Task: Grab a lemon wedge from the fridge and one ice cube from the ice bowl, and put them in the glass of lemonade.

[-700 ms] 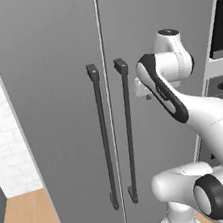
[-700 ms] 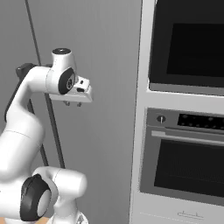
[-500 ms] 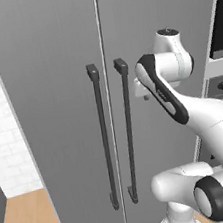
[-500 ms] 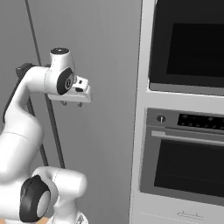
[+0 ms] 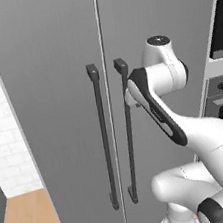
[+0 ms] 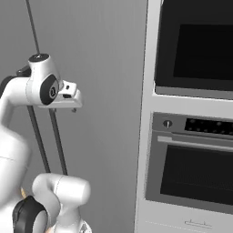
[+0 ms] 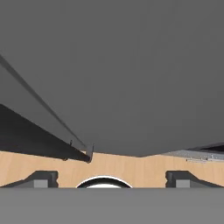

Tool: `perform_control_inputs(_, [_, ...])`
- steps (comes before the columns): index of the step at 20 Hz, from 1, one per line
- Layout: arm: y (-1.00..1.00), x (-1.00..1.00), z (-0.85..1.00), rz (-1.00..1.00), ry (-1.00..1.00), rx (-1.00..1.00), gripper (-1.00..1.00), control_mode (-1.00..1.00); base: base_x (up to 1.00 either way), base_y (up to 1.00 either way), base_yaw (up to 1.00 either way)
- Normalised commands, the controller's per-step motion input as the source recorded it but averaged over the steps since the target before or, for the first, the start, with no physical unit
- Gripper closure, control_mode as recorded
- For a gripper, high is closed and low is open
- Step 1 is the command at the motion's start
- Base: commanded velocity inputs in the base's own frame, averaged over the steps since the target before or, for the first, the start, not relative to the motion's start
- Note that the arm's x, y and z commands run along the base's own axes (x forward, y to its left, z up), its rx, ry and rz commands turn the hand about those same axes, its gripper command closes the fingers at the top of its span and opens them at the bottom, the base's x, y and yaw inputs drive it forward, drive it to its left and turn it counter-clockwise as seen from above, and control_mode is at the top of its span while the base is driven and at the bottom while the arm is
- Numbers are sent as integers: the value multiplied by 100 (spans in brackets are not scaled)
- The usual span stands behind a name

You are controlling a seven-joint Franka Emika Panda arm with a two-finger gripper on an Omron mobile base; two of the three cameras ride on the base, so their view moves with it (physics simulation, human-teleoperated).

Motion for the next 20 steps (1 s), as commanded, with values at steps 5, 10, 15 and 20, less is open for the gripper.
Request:
perform_control_inputs(5, [1, -11, -4, 0, 1, 0, -100, 100, -34, 0, 1])
perform_control_inputs(10, [0, 0, 0, 0, 0, 0, -100, 100, -78, 9, 0])
perform_control_inputs(15, [0, 0, 0, 0, 0, 0, -100, 100, -23, 42, 0])
perform_control_inputs(20, [0, 0, 0, 0, 0, 0, -100, 100, 0, 55, 0])
